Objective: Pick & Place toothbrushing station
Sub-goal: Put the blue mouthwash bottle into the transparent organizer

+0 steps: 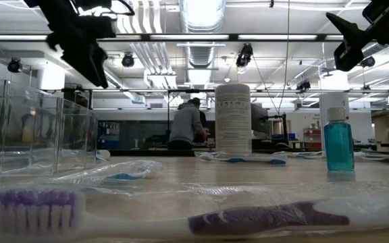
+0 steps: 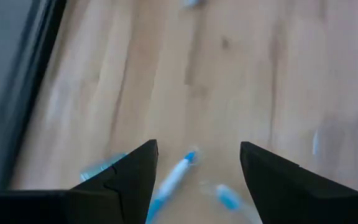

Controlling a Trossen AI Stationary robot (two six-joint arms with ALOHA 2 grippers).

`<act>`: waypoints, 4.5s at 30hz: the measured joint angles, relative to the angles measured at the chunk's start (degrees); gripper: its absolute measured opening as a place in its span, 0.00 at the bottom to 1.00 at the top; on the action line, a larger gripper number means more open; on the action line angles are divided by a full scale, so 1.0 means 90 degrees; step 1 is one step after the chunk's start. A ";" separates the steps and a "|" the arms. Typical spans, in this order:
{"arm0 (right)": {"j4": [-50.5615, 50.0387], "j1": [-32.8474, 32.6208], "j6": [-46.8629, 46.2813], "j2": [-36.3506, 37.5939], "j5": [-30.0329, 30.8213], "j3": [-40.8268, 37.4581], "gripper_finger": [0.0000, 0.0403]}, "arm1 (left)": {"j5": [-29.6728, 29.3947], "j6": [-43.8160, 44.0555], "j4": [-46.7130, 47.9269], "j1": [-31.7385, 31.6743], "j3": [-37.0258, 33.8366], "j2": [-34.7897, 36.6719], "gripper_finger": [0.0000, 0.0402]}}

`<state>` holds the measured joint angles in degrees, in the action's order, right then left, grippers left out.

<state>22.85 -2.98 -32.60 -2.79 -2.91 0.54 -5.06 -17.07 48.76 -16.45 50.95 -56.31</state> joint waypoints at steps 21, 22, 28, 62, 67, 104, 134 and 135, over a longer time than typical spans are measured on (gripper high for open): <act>-0.0001 0.0001 0.0000 0.0000 -0.0004 0.0000 0.51 | -0.0303 -0.0566 0.0037 -0.0005 -0.0067 -0.0036 0.58; 0.0000 0.0000 0.0000 0.0000 -0.0004 0.0000 0.51 | -0.0386 -0.1038 0.0091 -0.0005 -0.0067 -0.0036 0.58; 0.0000 0.0000 0.0000 0.0000 -0.0004 0.0000 0.51 | -0.1312 -0.2901 0.0496 0.0000 -0.0069 -0.0289 0.58; -0.0002 0.0000 0.0000 0.0002 -0.0003 0.0000 0.51 | -0.2139 -0.4654 -0.0493 -0.0611 -0.0069 -0.3313 0.58; 0.0000 0.0001 0.0000 0.0002 -0.0004 0.0000 0.51 | -0.1997 -0.4745 -0.0776 -0.0643 -0.0069 -0.3534 0.58; -0.0002 0.0000 0.0000 0.0002 -0.0003 0.0000 0.51 | -0.1733 -0.4915 -0.1114 -0.0828 -0.0069 -0.4233 0.14; -0.0001 0.0000 0.0000 0.0002 -0.0002 0.0000 0.51 | -0.2640 -0.1714 -0.2309 -0.1633 0.0744 -0.3677 0.15; 0.0000 0.0002 0.0000 0.0002 -0.0003 0.0000 0.51 | -0.2491 -0.1330 -0.2202 -0.1711 0.0830 -0.3677 0.14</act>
<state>22.85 -2.96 -32.60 -2.76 -2.94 0.54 -27.48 -29.04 28.94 -31.85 58.42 -89.41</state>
